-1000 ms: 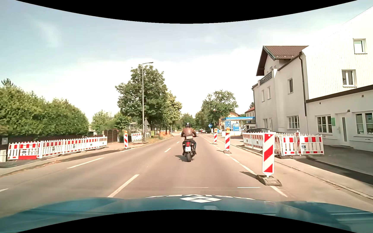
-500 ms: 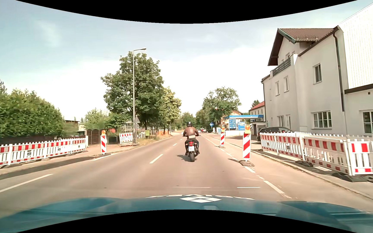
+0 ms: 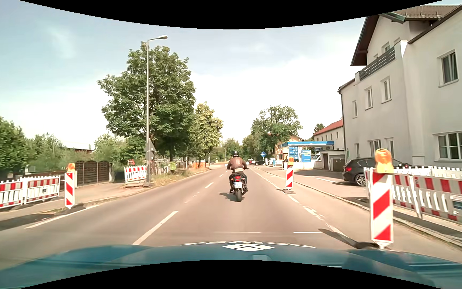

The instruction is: Follow the waypoints while adhering to traffic rules and regulations

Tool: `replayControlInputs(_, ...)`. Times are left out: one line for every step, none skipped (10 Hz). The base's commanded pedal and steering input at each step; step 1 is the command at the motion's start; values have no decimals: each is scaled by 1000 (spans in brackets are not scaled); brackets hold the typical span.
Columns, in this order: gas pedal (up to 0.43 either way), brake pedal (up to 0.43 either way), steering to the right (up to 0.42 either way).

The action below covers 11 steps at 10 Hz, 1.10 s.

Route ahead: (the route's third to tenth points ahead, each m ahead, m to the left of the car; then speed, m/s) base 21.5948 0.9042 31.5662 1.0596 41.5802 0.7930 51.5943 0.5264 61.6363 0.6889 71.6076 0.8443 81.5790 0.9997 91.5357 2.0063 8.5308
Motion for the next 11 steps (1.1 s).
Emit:
replayControlInputs(0,0,-1)
replayControlInputs(0,0,-1)
replayControlInputs(0,0,-2)
replayControlInputs(0,0,-2)
replayControlInputs(0,0,-2)
replayControlInputs(0,0,-2)
replayControlInputs(0,0,0)
replayControlInputs(0,0,0)
replayControlInputs(0,0,0)
replayControlInputs(0,0,0)
replayControlInputs(0,0,0)
